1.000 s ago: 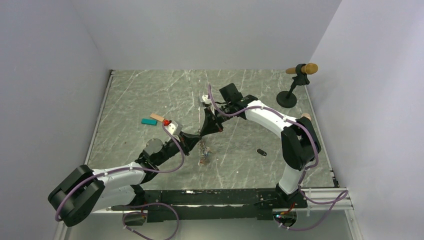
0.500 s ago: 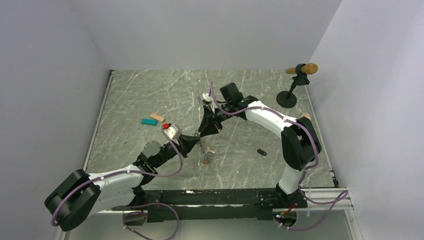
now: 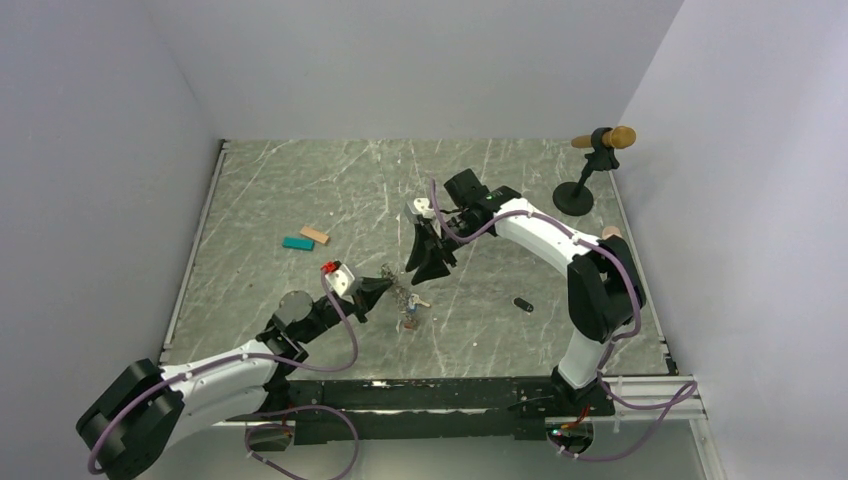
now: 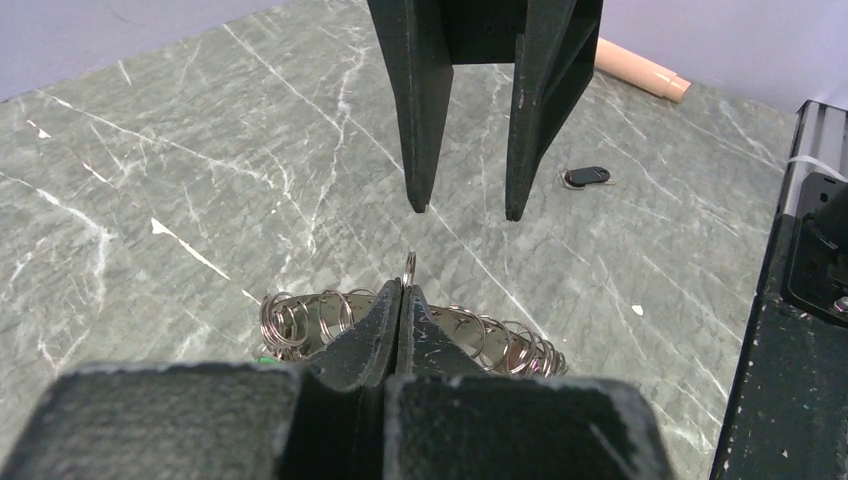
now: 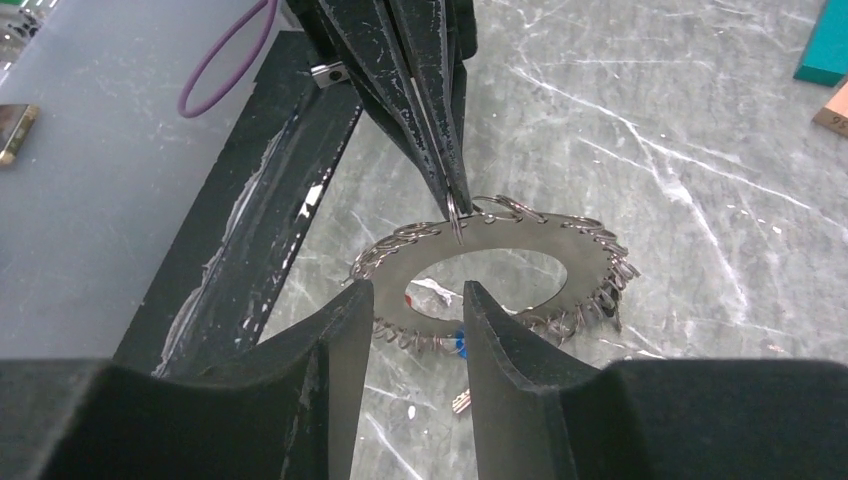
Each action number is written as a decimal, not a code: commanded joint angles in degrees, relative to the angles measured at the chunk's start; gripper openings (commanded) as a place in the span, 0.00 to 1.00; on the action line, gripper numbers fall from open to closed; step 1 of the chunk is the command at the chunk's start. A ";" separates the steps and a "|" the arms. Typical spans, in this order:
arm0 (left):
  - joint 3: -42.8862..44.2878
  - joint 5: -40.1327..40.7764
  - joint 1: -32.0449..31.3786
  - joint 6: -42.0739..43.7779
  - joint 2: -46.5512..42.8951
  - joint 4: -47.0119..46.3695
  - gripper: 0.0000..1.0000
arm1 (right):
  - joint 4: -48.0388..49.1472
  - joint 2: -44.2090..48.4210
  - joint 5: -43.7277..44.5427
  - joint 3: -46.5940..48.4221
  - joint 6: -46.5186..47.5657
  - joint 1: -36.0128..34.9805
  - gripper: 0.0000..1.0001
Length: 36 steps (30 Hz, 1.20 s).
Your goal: Put the keys on the keyring
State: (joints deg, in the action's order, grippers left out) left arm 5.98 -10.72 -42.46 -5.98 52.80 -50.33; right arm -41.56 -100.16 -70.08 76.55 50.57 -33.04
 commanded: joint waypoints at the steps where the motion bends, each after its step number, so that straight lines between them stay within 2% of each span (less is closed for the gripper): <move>1: -1.29 -1.88 -0.26 1.77 -1.00 -3.33 0.00 | -1.52 0.29 -2.51 1.37 4.72 -0.62 0.42; 8: -2.29 -3.47 -0.26 -0.18 2.16 -9.76 0.00 | 10.50 0.32 -0.15 -1.39 -7.30 -2.66 0.44; 13: -2.20 -3.78 -0.26 -1.26 3.98 -12.36 0.00 | 11.61 -0.37 0.64 -1.54 -8.33 -4.36 0.42; 24: -2.54 -3.25 -0.32 -2.09 4.10 -13.31 0.00 | 7.52 -1.95 1.27 -0.35 -4.06 -4.75 0.18; 28: -2.68 -3.09 -0.26 -2.17 3.70 -12.98 0.00 | 5.98 -2.05 1.02 0.35 -2.44 -4.89 0.00; 31: -2.89 -2.11 -0.26 -3.00 2.38 -11.60 0.00 | 1.03 -1.60 2.32 2.59 1.51 -4.92 0.00; 32: -2.89 -1.62 -0.22 -3.27 0.67 -9.98 0.05 | -1.31 -1.30 3.88 3.87 3.10 -4.86 0.00; 33: -2.82 -0.68 -0.22 -3.62 -1.35 -7.21 0.20 | -3.93 -1.01 6.02 5.64 4.08 -4.95 0.00; 34: -2.69 0.17 -0.20 -3.87 -4.17 -3.76 0.40 | -6.82 -0.76 8.63 7.42 5.12 -4.98 0.00; 36: -2.33 2.31 -0.28 -4.15 -10.93 3.89 0.65 | -14.55 -0.62 13.97 12.45 9.02 -4.88 0.00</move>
State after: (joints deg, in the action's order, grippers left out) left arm 3.25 -12.16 -42.65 -8.82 51.53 -55.70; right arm -42.59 -102.24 -63.29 79.90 51.42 -38.24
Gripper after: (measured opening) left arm 0.459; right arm 0.015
